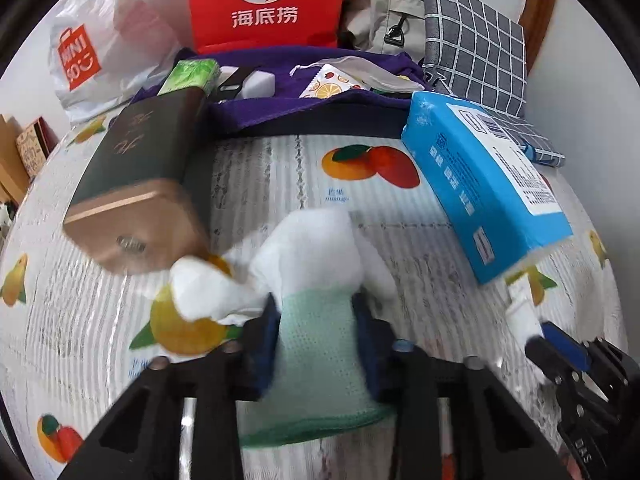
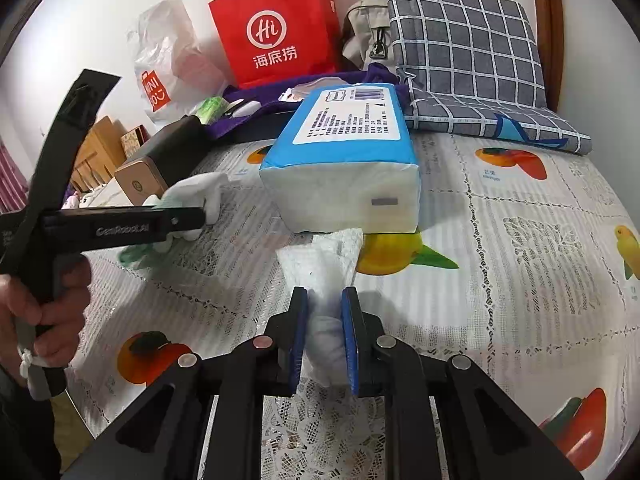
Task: Organize soft objects
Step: 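Grasp the white-and-green glove with the left gripper while the right grasps the white cloth, then carry the glove and white cloth in both grippers toward the purple towel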
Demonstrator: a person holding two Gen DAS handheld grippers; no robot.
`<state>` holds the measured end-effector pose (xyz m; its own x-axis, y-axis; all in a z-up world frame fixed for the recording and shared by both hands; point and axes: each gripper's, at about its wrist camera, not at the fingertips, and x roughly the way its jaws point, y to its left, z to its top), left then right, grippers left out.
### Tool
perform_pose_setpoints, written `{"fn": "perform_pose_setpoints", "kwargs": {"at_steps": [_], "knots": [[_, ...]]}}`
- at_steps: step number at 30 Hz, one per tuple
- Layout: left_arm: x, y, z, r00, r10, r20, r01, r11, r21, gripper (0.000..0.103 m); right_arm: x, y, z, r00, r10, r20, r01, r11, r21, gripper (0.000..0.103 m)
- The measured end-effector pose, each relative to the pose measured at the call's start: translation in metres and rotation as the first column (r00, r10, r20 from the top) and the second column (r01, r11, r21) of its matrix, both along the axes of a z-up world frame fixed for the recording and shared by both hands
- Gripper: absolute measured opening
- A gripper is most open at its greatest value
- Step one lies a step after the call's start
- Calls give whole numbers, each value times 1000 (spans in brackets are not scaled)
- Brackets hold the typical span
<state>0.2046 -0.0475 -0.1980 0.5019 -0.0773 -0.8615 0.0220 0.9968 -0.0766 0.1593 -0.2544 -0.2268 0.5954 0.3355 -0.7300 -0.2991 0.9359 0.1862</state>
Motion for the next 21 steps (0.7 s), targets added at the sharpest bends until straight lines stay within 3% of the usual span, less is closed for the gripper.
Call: {"fn": "perform_pose_setpoints", "kwargs": {"at_steps": [11, 15, 21], "knots": [[-47, 32, 6, 999, 25, -33, -26, 998, -55, 24, -20, -11, 2, 995, -96, -39, 96, 995, -7, 17], [-64, 48, 8, 998, 51, -39, -53, 996, -67, 24, -30, -23, 5, 986, -151, -76, 156, 985, 67, 17], [-85, 72, 15, 995, 93, -30, -96, 990, -107, 23, -43, -28, 18, 977, -198, -81, 205, 974, 93, 16]]}}
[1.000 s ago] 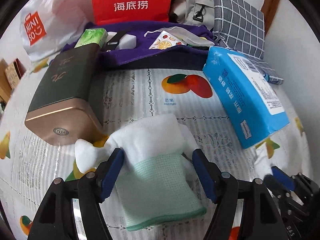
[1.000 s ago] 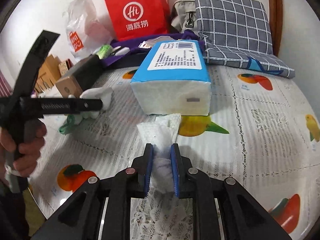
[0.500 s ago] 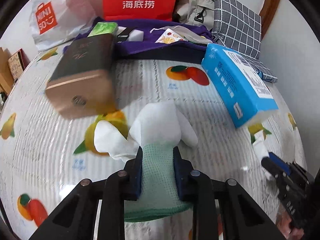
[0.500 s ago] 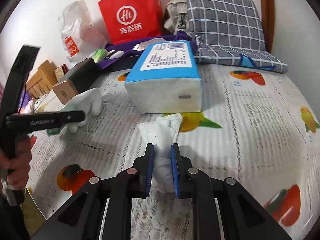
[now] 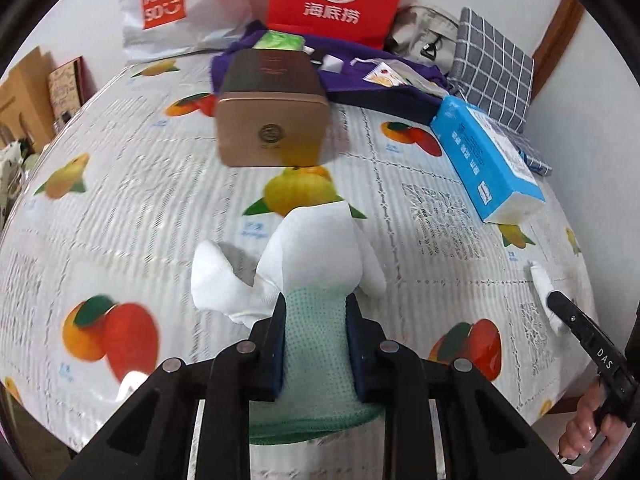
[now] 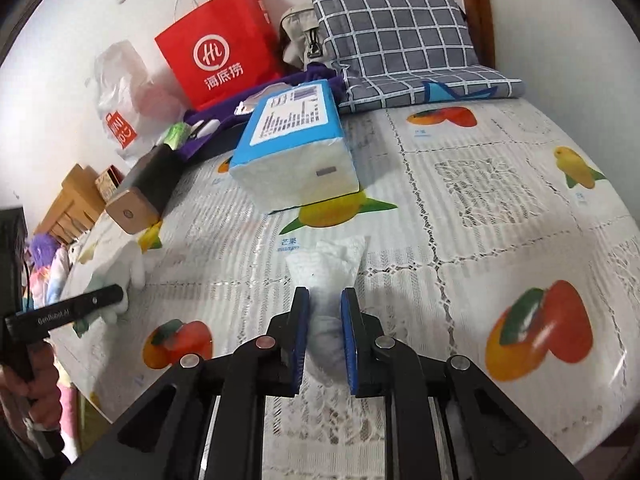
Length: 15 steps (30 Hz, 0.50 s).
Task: Organize soft objects
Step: 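Carry the glove and white cloth in both grippers toward the purple towel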
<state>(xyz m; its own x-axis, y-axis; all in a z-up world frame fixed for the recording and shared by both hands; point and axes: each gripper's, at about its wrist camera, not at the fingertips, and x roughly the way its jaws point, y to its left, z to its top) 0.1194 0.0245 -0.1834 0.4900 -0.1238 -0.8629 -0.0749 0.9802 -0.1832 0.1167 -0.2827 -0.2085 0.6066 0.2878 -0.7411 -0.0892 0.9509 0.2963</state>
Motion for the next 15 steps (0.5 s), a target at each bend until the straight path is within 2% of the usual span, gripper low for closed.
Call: {"fn": "perform_pose_setpoints", "kwargs": {"at_steps": [7, 15], "knots": [[-17, 12, 23, 998, 8, 55, -6, 999, -35, 23, -13, 11, 23, 999, -5, 33, 6, 999, -42, 16], [-26, 19, 51, 993, 7, 116, -3, 999, -35, 23, -24, 24, 56, 997, 10, 82, -4, 997, -73, 16]]}}
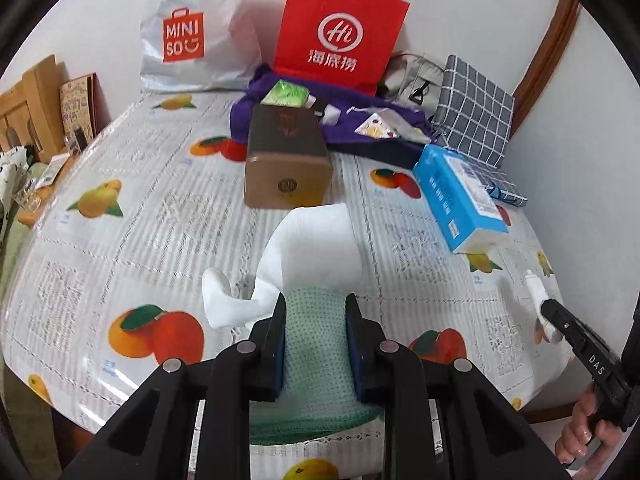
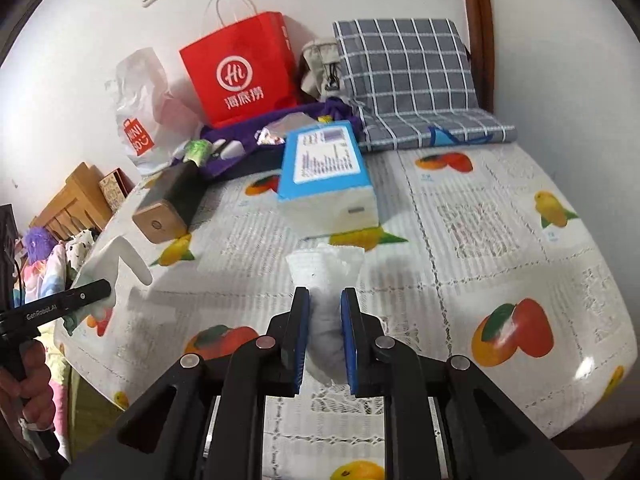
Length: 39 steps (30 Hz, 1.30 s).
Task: Organize soft objects
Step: 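Carry the glove and white cloth in both grippers toward the purple towel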
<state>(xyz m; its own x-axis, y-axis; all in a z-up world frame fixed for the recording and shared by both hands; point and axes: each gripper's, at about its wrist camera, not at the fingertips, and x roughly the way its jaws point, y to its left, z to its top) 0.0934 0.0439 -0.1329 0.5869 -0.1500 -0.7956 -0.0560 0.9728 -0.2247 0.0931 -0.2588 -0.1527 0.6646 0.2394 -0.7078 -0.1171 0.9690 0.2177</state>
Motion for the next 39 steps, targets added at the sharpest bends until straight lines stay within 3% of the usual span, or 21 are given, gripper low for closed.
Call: {"fn": "perform_pose_setpoints", "kwargs": {"at_steps": [18, 39], "knots": [[14, -3, 80, 985, -32, 168, 24, 999, 48, 23, 16, 24, 63, 991, 58, 124, -54, 998, -36, 16], [70, -20, 113, 968, -56, 243, 24, 991, 135, 23, 81, 35, 83, 981, 87, 173, -76, 995, -67, 16]]}}
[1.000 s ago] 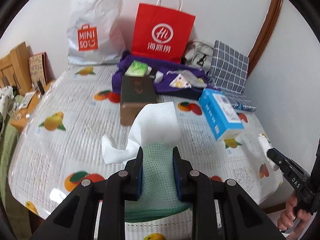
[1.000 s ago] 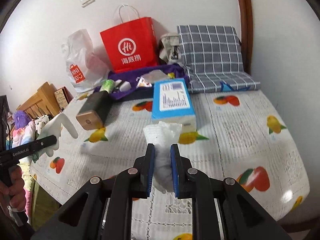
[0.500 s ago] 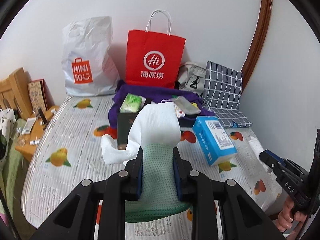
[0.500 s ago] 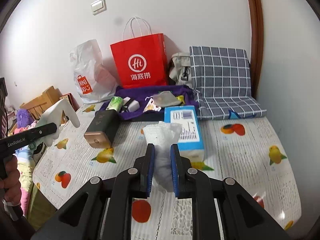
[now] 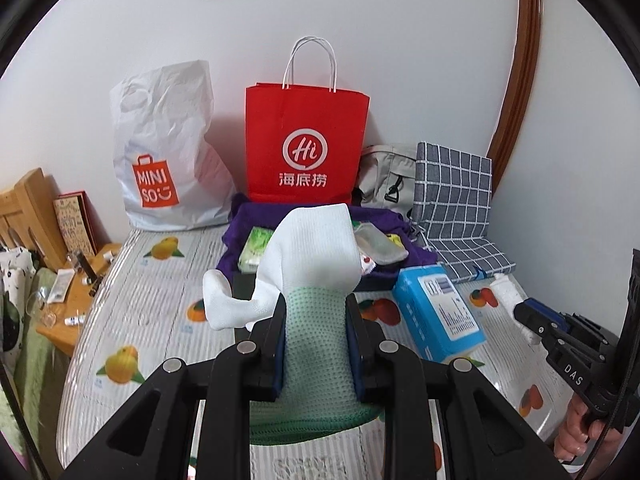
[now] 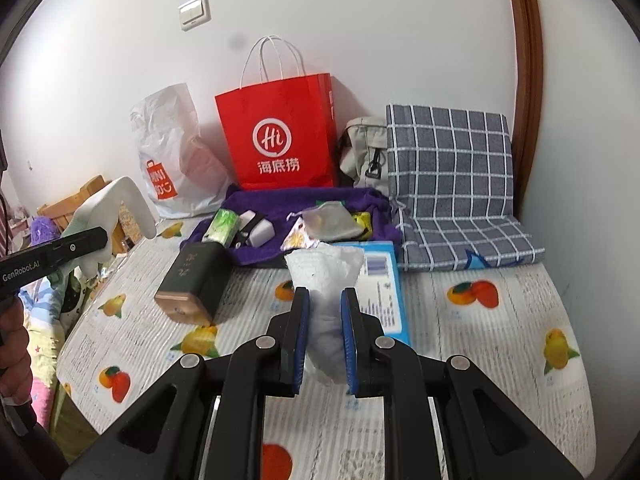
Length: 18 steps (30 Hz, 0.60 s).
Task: Organize soft objects
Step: 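Carry the glove and white cloth in both grippers toward the purple towel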
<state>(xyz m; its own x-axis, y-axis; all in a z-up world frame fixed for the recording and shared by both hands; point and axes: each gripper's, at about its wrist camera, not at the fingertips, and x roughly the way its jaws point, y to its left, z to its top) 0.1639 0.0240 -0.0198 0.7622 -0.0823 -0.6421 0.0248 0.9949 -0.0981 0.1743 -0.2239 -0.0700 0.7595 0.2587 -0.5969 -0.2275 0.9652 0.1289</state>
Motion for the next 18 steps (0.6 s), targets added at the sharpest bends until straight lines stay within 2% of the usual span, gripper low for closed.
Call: {"fn": "perform_pose_setpoints", "kwargs": {"at_steps": [12, 18], "knots": [[44, -4, 3, 1000, 7, 11, -8, 1000, 19, 23, 51, 4, 17, 999, 8, 43, -7, 1000, -21, 16], [71, 7, 0, 999, 31, -12, -31, 1000, 5, 23, 83, 5, 20, 999, 20, 30, -20, 1000, -1, 16]]}}
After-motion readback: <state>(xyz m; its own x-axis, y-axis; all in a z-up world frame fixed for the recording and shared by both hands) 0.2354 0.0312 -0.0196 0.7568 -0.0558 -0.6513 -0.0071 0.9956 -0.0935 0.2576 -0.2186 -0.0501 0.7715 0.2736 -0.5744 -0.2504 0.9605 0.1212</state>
